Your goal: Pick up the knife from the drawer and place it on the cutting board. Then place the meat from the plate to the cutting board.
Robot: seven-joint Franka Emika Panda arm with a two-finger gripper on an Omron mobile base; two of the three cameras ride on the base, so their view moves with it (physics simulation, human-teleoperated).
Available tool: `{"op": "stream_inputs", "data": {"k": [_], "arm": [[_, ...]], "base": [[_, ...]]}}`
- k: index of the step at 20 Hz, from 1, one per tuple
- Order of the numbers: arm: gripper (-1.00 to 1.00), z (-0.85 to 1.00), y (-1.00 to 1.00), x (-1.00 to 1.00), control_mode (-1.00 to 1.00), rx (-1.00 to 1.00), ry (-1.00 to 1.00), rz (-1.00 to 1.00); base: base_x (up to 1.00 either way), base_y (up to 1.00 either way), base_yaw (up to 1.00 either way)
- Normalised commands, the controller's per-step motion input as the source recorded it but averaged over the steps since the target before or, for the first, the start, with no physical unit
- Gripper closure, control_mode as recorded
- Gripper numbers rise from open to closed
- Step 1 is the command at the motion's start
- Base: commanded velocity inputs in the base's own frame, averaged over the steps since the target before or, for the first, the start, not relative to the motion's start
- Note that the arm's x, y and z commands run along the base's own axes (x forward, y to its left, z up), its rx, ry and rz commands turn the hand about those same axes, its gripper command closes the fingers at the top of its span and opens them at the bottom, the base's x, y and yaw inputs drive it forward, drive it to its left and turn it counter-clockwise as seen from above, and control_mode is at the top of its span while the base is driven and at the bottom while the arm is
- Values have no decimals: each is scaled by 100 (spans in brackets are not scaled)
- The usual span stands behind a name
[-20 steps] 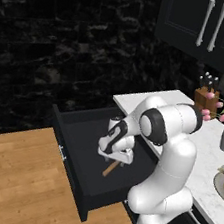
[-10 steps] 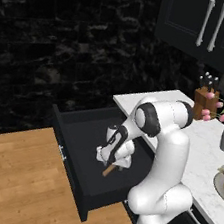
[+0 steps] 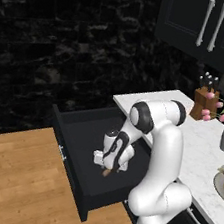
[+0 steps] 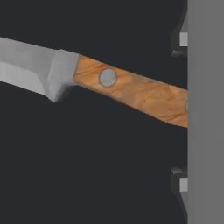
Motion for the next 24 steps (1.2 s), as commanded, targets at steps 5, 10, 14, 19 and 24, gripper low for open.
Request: {"op": "stream_inputs", "data": {"k": [5,10,14,19,24], "arm": [[100,-47,1,2,-100,-1,-10,3],[100,-6,0,0,-100,0,-1,0],[100,-6,-6,-19,-100,0,-8,0],[100,70,28,-25,-100,2,-13,0],[100,100,85,-24,-100,3,1,0]], "base": [[0,0,0],[0,0,0],[0,0,0],[0,0,0],[0,0,0]]}}
